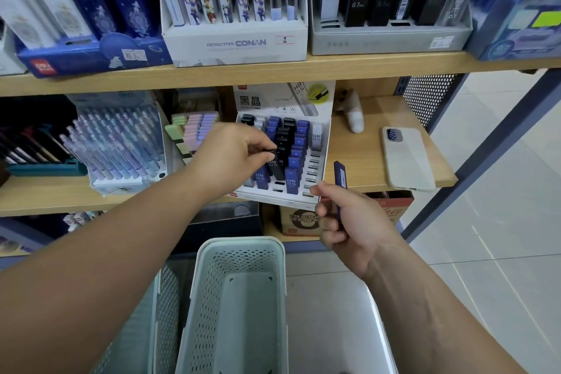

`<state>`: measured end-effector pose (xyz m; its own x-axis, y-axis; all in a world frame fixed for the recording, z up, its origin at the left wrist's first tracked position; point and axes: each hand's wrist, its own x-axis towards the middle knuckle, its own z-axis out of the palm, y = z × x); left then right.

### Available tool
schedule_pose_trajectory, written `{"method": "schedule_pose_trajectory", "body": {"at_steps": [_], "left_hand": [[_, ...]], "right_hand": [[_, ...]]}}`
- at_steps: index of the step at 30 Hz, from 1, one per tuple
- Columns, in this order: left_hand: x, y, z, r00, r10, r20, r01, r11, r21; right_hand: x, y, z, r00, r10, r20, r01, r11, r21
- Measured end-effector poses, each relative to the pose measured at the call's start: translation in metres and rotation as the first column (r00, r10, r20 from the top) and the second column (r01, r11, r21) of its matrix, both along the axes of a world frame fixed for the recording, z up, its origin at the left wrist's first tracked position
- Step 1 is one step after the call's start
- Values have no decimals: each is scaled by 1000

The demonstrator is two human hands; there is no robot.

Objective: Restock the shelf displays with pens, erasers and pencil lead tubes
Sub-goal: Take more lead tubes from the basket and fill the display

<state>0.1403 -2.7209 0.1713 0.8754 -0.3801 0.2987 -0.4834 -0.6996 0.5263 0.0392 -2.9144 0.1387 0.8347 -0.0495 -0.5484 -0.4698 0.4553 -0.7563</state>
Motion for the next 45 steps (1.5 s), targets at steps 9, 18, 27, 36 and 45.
{"method": "schedule_pose_trajectory", "body": {"at_steps": [9,18,27,36,45], "left_hand": [[15,-1,3,998,-60,-37,62,995,79],[20,-4,3,982,-154,105,136,977,164],[25,-3,-4,967,-249,61,229,946,228],[18,-6,-20,966,-191,173,152,964,217],[-36,-18,-3,913,-274,-301,159,920,-358]], "right_hand": [[3,-3,-2,999,-33,6,33,999,18],[5,-3,-1,993,-120,15,120,993,-5],[4,-5,2,989,-147,-1,147,989,-11],[2,-6,8,1000,-25,-1,25,998,58],[-2,2,17,947,322,-13,-322,947,-10]]}}
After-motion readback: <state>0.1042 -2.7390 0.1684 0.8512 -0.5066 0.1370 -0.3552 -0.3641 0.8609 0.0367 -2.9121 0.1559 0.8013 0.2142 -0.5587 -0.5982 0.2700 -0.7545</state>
